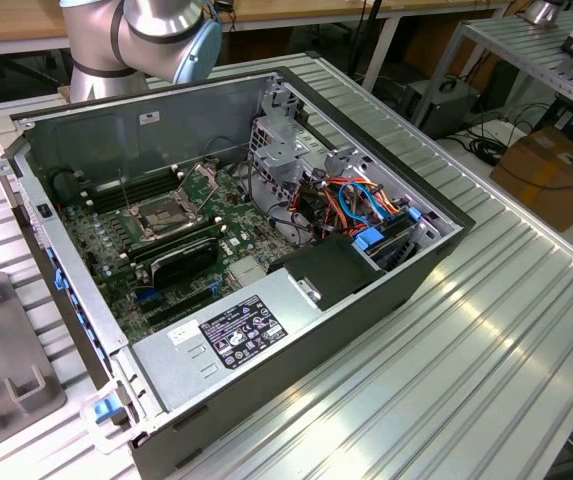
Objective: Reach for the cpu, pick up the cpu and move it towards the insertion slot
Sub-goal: 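Pick up the cpu and move it towards the insertion slot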
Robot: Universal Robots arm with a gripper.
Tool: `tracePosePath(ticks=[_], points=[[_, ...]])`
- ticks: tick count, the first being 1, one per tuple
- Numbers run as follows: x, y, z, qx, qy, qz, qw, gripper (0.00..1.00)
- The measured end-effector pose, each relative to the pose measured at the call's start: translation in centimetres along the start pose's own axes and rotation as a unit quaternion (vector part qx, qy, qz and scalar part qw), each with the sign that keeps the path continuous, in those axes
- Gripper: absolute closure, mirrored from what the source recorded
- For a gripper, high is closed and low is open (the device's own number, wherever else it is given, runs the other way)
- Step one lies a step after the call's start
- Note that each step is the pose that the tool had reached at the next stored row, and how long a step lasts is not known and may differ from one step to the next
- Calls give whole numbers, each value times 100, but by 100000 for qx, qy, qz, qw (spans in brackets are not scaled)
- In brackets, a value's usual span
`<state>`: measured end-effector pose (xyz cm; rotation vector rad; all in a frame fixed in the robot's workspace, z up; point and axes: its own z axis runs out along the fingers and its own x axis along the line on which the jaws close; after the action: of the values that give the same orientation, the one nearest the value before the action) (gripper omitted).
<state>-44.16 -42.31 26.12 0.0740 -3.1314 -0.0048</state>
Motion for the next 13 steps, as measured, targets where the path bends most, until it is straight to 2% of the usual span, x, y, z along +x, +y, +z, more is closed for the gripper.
tracePosePath(ticks=[3,13], points=[[0,0,-14,0,7,0,100000,45],[1,0,-128,-3,58,0,100000,45]])
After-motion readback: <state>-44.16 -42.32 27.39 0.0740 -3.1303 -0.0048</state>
